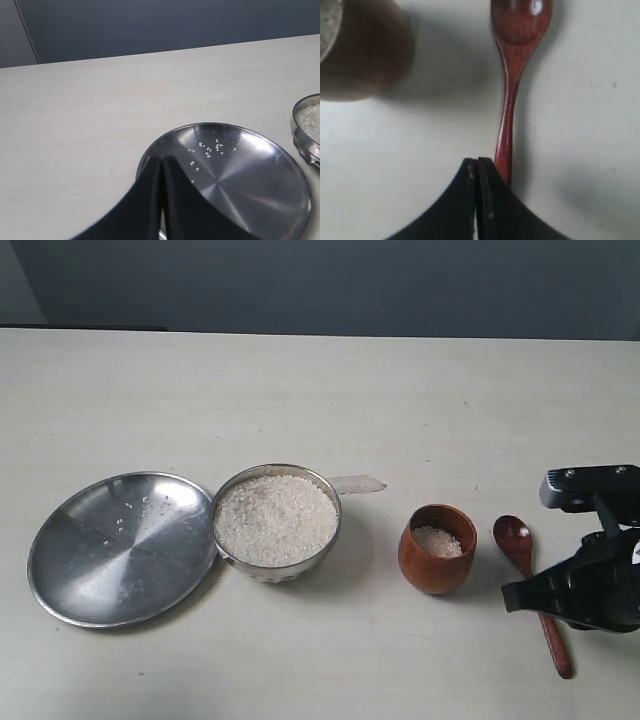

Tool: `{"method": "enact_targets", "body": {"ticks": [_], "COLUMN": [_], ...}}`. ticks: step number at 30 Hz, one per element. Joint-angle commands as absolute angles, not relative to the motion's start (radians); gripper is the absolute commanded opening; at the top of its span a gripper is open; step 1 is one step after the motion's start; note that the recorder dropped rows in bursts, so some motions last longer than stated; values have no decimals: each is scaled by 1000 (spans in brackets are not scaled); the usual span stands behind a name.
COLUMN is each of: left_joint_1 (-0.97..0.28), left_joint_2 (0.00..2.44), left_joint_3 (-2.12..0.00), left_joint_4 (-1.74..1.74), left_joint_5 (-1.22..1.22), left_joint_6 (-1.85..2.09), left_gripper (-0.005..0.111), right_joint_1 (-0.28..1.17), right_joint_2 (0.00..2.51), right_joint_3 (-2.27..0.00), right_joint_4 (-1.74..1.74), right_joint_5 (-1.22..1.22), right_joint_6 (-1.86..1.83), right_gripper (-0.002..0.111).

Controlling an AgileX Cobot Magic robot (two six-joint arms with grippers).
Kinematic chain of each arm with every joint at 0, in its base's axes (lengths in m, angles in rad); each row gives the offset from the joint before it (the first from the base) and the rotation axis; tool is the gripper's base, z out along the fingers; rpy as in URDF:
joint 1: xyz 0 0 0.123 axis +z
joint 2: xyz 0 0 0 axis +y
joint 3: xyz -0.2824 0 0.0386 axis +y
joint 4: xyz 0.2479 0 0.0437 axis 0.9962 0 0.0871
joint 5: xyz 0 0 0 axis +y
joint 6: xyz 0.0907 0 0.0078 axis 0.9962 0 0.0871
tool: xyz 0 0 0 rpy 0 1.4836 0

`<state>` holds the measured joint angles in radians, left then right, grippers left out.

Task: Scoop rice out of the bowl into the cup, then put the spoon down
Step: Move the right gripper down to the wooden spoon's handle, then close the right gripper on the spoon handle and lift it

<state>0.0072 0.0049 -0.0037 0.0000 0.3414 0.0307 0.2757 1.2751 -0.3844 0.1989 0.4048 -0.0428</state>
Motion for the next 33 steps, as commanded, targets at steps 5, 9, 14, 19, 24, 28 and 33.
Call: {"method": "enact_targets", "body": {"ticks": [5,9,14,19,24,28,33], "left_joint_1": [8,8,8,8,8,8,8], "left_joint_2": [0,0,0,0,0,0,0], "left_joint_3": [0,0,0,0,0,0,0], "left_joint_4": [-6,-6,-6,-6,-6,-6,-6], "left_joint_5": [335,335,335,335,335,335,335], "left_joint_6": [27,27,27,27,27,27,27], "left_gripper": [0,0,0,0,0,0,0], "right_joint_1": [281,281,281,281,281,281,281], "right_joint_2": [1284,1284,1284,1284,1319,1386,1453], "right_joint_3": [-379,-379,-379,-354,-354,-354,-354], "right_joint_4": [165,163,160,132,132,141,141], "right_joint_5": [413,419,419,381,381,361,331], "right_joint_6": [-50,-50,-48,-48,-48,-48,-43], "right_gripper": [1,21,33,33,33,33,33]}}
